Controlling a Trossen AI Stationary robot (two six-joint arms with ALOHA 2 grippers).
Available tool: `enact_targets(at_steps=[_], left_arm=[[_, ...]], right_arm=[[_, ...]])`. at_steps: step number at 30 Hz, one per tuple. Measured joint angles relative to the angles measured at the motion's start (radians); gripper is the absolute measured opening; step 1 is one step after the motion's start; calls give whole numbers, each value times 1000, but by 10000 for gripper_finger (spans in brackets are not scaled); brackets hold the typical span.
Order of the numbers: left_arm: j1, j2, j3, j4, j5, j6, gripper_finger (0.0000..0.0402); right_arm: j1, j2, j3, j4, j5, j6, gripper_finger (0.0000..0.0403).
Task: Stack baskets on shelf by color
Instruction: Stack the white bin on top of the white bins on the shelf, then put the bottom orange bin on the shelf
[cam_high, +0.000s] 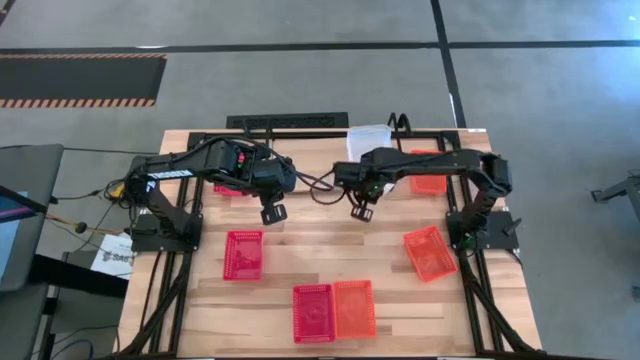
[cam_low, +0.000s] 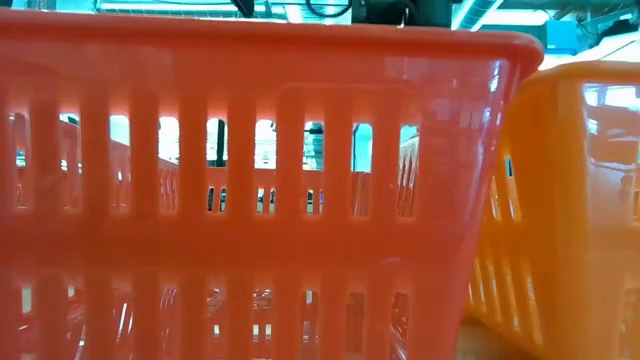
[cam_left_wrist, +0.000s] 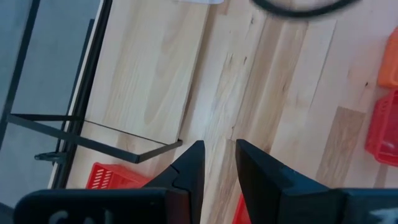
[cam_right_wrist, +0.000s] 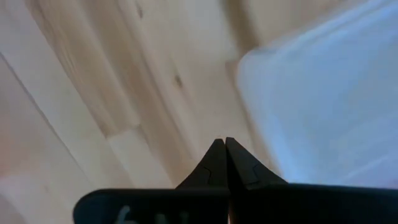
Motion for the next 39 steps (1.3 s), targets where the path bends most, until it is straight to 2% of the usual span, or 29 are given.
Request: enact_targets(at_steps=[6, 13, 18, 24, 31, 39], left_arm=[[0, 0, 0, 0, 0, 0, 80], [0, 0, 0, -1, 0, -25, 80], [0, 0, 0, -10, -2, -26, 80], [0, 0, 0, -11, -2, -17, 80], [0, 0, 0, -12, -2, -18, 80], [-13, 0, 0, -18, 23, 6, 80]], right_arm=[[1, -87, 0, 49, 6, 16, 1], [68, -212, 0, -8, 6, 211, 1], [141, -290, 1, -143, 5, 413, 1], [218, -319, 0, -347, 4, 645, 11], [291, -282, -14, -294, -23, 709, 37], [361, -178, -12, 35, -77, 606, 32]])
